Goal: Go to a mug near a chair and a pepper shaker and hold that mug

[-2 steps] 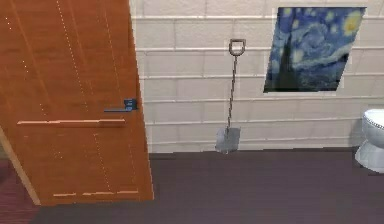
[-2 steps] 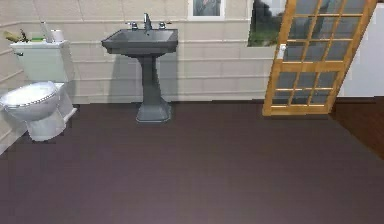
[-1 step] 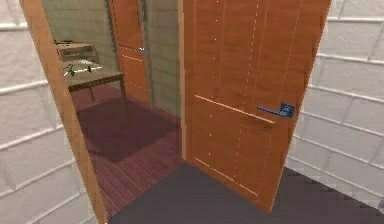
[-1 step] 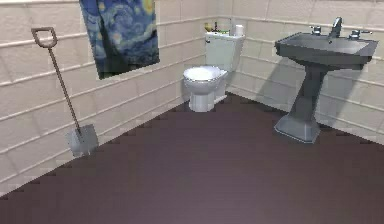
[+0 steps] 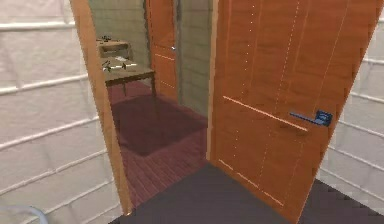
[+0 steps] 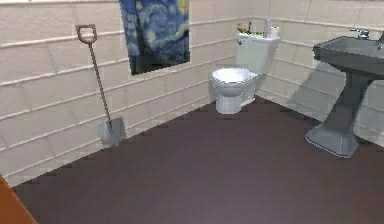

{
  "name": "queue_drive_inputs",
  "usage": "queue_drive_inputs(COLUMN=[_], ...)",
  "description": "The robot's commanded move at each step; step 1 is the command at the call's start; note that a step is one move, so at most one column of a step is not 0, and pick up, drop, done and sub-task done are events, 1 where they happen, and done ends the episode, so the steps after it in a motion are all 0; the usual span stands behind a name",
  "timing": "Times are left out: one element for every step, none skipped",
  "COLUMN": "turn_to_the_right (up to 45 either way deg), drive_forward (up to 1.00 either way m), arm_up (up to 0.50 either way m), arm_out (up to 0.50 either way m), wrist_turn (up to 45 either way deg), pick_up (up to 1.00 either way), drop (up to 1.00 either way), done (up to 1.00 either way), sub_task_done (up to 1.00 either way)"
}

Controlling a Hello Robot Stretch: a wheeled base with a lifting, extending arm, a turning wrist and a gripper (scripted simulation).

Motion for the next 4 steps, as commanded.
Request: queue_drive_inputs(turn_to_the_right=[0.0, -6.0, 0.0, -33.0], drive_forward=[0.7, 0.0, 0.55, 0.0], arm_up=[0.0, 0.0, 0.0, 0.0], arm_out=[0.0, 0.0, 0.0, 0.0], wrist_turn=[0.0, 0.0, 0.0, 0.0], pick_up=[0.0, 0.0, 0.0, 0.0], drop=[0.0, 0.0, 0.0, 0.0], done=[0.0, 0.0, 0.0, 0.0], sub_task_done=[0.0, 0.0, 0.0, 0.0])
